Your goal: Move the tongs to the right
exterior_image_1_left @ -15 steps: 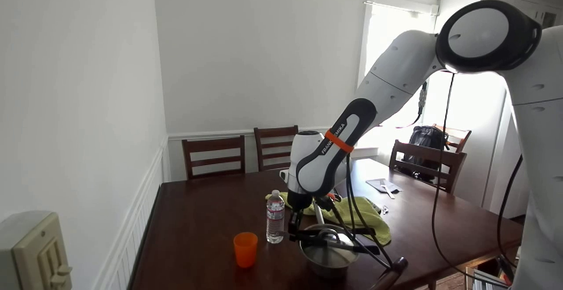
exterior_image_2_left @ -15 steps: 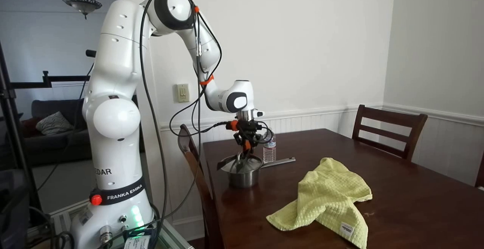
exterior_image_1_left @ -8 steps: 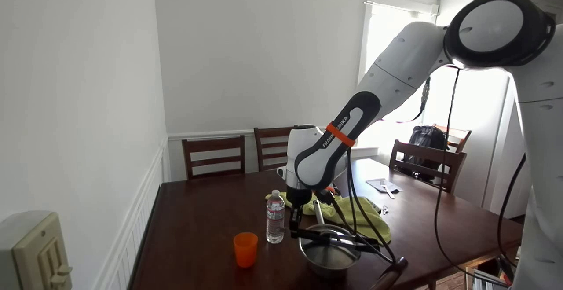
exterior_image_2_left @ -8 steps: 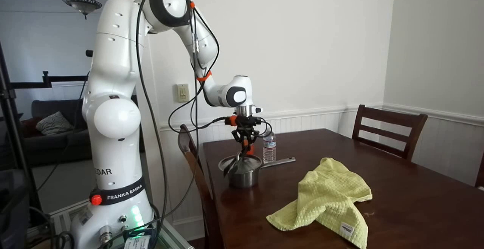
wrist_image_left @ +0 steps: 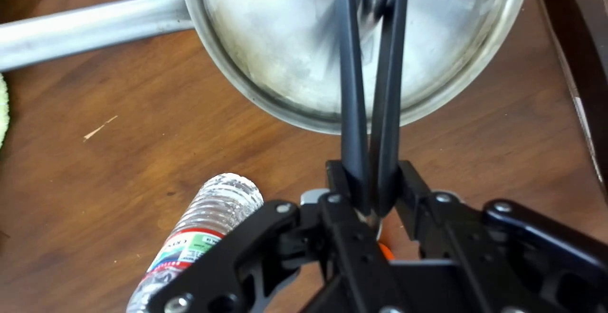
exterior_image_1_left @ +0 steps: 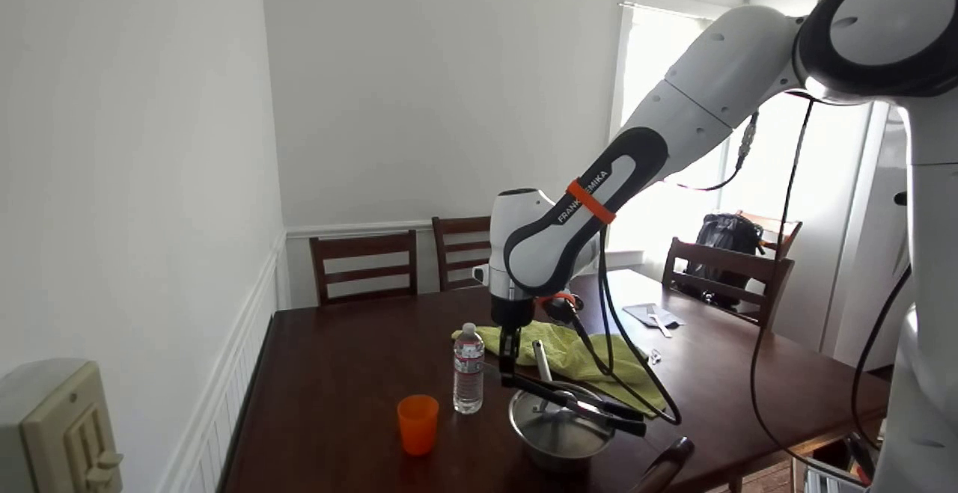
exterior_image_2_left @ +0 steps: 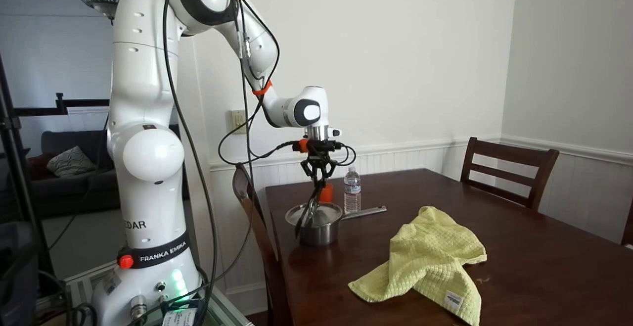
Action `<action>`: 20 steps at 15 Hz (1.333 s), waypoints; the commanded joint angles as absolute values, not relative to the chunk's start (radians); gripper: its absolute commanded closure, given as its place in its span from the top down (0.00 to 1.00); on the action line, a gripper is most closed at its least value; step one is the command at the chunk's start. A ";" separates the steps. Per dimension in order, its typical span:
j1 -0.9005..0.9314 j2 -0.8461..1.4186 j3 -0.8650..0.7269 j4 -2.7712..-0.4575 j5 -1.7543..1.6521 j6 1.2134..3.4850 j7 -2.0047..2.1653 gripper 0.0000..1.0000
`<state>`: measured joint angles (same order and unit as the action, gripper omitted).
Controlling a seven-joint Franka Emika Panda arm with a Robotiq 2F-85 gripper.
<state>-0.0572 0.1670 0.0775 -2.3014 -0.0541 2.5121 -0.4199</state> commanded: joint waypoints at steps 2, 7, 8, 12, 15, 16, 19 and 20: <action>-0.050 0.041 0.075 -2.374 -0.036 2.518 -0.506 0.07; -0.046 -0.126 0.040 -2.476 -0.024 2.528 -0.586 0.07; -0.048 -0.158 0.024 -2.488 -0.048 2.516 -0.562 0.07; -0.104 -0.272 -0.038 -2.530 -0.205 2.467 -0.354 0.07; -0.168 -0.312 -0.103 -2.551 -0.246 2.421 -0.287 0.07; -0.193 -0.317 -0.129 -2.558 -0.253 2.406 -0.276 0.07; -0.261 -0.298 -0.223 -2.563 -0.225 2.375 -0.288 0.07; -0.251 -0.300 -0.255 -2.578 -0.172 2.399 -0.338 0.07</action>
<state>-0.2384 -0.2787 -0.1802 -2.5439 -0.2230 2.3930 -0.3090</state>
